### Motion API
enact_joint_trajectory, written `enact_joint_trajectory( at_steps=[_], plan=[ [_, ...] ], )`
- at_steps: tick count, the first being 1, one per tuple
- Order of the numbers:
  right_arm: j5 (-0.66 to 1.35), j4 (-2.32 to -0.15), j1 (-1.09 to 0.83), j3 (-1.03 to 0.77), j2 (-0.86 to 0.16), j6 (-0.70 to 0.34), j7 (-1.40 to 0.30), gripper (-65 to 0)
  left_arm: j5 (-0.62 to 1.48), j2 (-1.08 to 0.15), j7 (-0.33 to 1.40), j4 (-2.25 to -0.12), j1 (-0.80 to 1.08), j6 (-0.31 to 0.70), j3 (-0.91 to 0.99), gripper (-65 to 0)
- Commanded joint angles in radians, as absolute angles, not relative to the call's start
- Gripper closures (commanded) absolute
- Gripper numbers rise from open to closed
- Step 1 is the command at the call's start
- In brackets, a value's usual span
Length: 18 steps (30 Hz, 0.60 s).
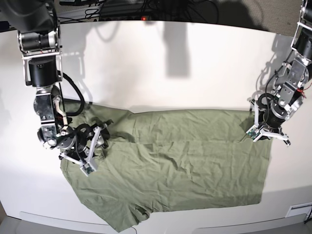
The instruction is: Fold the T-shirt properly
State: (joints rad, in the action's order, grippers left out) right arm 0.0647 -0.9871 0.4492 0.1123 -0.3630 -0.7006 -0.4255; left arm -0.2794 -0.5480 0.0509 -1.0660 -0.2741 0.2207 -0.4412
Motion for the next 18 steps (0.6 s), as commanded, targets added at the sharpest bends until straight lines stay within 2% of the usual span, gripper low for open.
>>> enact_joint_trajectory(
  at_steps=[1, 5, 10, 13, 18],
  plan=[
    [0.090, -1.026, 0.488, 0.105, -0.377, -0.698, -0.407, -33.0, -0.279, -0.563, 0.033, -1.077, -0.299, 0.208, -0.433, 0.0],
    [0.130, -1.129, 0.487, 0.105, -0.380, -0.698, -0.488, -33.0, -0.279, -0.563, 0.033, -1.077, -0.299, 0.208, -0.433, 0.0],
    [0.350, -1.235, 0.488, 0.116, -0.400, -0.698, -0.754, -33.0, -0.279, -0.562, 0.033, -1.077, -0.299, 0.208, -0.433, 0.0],
    [0.338, -1.234, 0.487, 0.178, -0.428, -0.698, -0.834, -33.0, -0.279, -0.563, 0.033, -1.077, -0.299, 0.208, -0.433, 0.0],
    [0.242, -1.234, 0.507, 0.414, -0.509, -0.698, -0.861, -33.0, -0.279, -0.563, 0.033, -1.077, -0.299, 0.208, -0.433, 0.0]
  ],
)
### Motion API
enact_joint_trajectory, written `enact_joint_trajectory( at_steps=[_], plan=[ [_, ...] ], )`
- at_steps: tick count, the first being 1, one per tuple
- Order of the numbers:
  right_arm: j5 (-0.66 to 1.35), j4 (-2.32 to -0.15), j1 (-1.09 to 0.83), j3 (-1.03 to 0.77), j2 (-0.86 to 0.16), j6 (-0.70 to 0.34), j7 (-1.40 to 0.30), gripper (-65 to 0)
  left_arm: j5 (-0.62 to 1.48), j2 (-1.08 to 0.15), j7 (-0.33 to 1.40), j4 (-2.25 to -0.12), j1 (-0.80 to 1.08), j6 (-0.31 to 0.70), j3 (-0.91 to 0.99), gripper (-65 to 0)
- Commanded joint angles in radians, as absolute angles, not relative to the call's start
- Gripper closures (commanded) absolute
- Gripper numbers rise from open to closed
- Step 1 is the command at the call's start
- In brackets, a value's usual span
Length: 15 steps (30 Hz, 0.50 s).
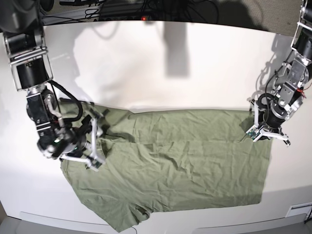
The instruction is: Fold the T-shirt properly
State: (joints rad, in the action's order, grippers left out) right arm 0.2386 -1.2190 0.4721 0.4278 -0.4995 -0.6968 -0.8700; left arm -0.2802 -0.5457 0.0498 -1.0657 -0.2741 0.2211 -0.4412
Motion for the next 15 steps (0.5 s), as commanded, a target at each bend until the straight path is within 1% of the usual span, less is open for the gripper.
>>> enact_joint_trajectory(
  at_steps=[1, 4, 7, 9, 15],
  plan=[
    [0.232, -1.234, 0.516, 0.464, -0.521, -0.698, -0.862, -33.0, -0.279, -0.563, 0.033, -1.077, -0.299, 0.208, -0.433, 0.0],
    [0.180, -1.234, 0.542, 0.577, -0.529, -0.698, -0.856, -33.0, -0.279, -0.563, 0.033, -1.077, -0.299, 0.208, -0.433, 0.0],
    [0.131, -1.234, 0.565, 0.632, -0.522, -0.698, -0.797, -33.0, -0.279, -0.562, 0.033, -1.077, -0.299, 0.208, -0.433, 0.0],
    [0.082, -1.233, 0.571, 0.639, -0.511, -0.698, -0.773, -33.0, -0.279, -0.563, 0.037, -1.077, -0.299, 0.209, -0.433, 0.0],
    [0.082, -1.229, 0.593, 0.640, -0.509, -0.698, -0.776, -32.9, -0.279, -0.563, 0.036, -1.077, -0.299, 0.208, -0.433, 0.0]
  ],
)
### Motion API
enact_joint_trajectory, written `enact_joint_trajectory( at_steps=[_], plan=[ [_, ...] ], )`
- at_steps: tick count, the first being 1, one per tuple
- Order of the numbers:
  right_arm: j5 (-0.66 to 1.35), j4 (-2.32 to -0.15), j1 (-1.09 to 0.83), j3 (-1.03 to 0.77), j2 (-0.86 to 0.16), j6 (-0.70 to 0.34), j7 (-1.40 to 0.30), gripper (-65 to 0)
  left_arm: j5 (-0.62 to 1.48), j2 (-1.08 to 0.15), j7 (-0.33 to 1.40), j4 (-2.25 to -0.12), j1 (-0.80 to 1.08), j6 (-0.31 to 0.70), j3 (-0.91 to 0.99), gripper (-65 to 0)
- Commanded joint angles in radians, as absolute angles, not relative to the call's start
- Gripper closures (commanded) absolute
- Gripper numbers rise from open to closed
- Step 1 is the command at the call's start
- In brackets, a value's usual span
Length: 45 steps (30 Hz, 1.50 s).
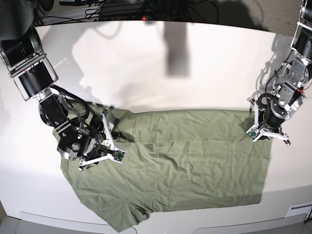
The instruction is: Fold the T-shirt properly
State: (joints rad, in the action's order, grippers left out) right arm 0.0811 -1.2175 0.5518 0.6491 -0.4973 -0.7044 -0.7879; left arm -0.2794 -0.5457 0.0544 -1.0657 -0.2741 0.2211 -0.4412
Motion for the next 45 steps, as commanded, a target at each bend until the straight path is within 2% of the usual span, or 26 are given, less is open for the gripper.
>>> enact_joint_trajectory(
  at_steps=[1, 10, 22, 25, 26, 27, 30, 35, 41, 45],
  plan=[
    [0.082, -1.221, 0.598, 0.640, -0.510, -0.698, -0.775, -33.0, -0.279, -0.563, 0.036, -1.077, -0.299, 0.208, -0.433, 0.0],
    [0.093, -1.048, 0.684, 0.640, -0.487, -0.698, -0.752, -32.9, -0.279, -0.563, 0.036, -1.077, -0.299, 0.208, -0.433, 0.0],
    [0.141, -1.044, 0.701, 0.643, -0.461, -0.698, -0.771, -32.9, -0.289, -0.563, 0.014, -1.077, -0.305, 0.208, -0.433, -0.4],
    [0.142, -1.044, 0.701, 0.643, -0.461, -0.698, -0.776, -32.9, -0.293, -0.564, -0.055, -1.077, -0.305, 0.206, -0.433, -22.7],
    [0.142, -1.044, 0.701, 0.643, -0.459, -0.698, -0.782, -32.9, -0.310, -0.562, -0.058, -1.077, -0.305, 0.189, -0.433, -27.3],
    [0.143, -1.044, 0.701, 0.643, -0.457, -0.698, -0.788, -32.9, -0.327, -0.562, -0.057, -1.077, -0.305, 0.158, -0.433, -28.9],
    [0.143, -1.044, 0.701, 0.643, -0.458, -0.698, -0.794, -32.9, -0.377, -0.569, -0.022, -1.077, -0.306, 0.083, -0.433, -29.1],
    [0.168, -1.044, 0.701, 0.643, -0.457, -0.698, -0.804, -32.9, -0.374, -0.573, -0.003, -1.033, -0.315, 0.076, -0.433, -29.0],
    [0.168, -1.044, 0.701, 0.643, -0.457, -0.698, -0.825, -33.0, -0.377, -0.543, -0.028, -0.811, -0.392, 0.060, -0.433, -29.0],
    [0.168, -1.044, 0.701, 0.643, -0.457, -0.698, -0.824, -33.0, -0.377, -0.558, -0.012, -0.768, -0.424, -0.124, -0.433, -29.0]
  ],
)
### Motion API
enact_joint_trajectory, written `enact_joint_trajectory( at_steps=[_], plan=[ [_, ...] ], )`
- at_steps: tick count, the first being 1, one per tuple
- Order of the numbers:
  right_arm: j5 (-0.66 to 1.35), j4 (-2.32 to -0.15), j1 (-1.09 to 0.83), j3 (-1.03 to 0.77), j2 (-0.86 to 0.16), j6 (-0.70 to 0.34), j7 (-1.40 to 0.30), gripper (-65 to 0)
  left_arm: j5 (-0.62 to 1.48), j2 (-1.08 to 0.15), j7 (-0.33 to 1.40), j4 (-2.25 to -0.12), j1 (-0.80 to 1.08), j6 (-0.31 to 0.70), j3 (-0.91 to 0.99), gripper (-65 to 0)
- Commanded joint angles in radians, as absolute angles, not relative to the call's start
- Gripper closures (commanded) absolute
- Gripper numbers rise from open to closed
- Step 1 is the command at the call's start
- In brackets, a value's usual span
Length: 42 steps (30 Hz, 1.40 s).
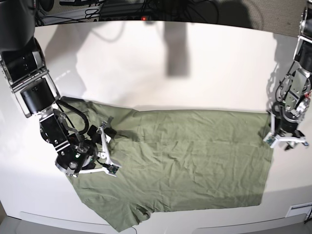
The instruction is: Fold the T-shirt properly
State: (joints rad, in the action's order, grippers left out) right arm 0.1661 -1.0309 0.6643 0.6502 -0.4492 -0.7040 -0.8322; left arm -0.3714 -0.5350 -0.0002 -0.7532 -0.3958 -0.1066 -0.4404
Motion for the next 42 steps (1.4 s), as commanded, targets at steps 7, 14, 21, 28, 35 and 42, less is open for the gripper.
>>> enact_joint_trajectory(
  at_steps=[7, 14, 21, 28, 35, 42],
  plan=[
    [0.297, -1.045, 0.703, 0.643, -0.457, -0.698, -0.897, -33.0, -0.336, -0.571, 0.159, -0.921, -0.414, -0.259, -0.433, -29.1],
    [0.352, -1.045, 0.703, 0.643, -0.460, -0.698, -0.965, -33.0, -0.231, -0.550, 0.209, -1.061, -0.413, -0.258, -0.433, -29.2],
    [0.287, -1.019, 0.702, 0.681, -0.451, -0.698, -0.919, -32.9, -0.226, -0.540, 0.217, -1.081, -0.413, -0.255, -0.433, -29.2],
    [0.187, -1.011, 0.712, 0.828, -0.440, -0.698, -0.873, -32.9, -0.226, -0.541, 0.221, -1.081, -0.413, -0.255, -0.433, -29.2],
    [0.148, -1.011, 0.765, 0.833, -0.417, -0.698, -0.871, -32.9, -0.226, -0.541, 0.239, -1.081, -0.413, -0.255, -0.433, -29.2],
    [0.160, -1.009, 0.784, 0.834, -0.415, -0.698, -0.869, -32.9, -0.226, -0.541, 0.239, -1.081, -0.413, -0.255, -0.433, -29.2]
  ],
)
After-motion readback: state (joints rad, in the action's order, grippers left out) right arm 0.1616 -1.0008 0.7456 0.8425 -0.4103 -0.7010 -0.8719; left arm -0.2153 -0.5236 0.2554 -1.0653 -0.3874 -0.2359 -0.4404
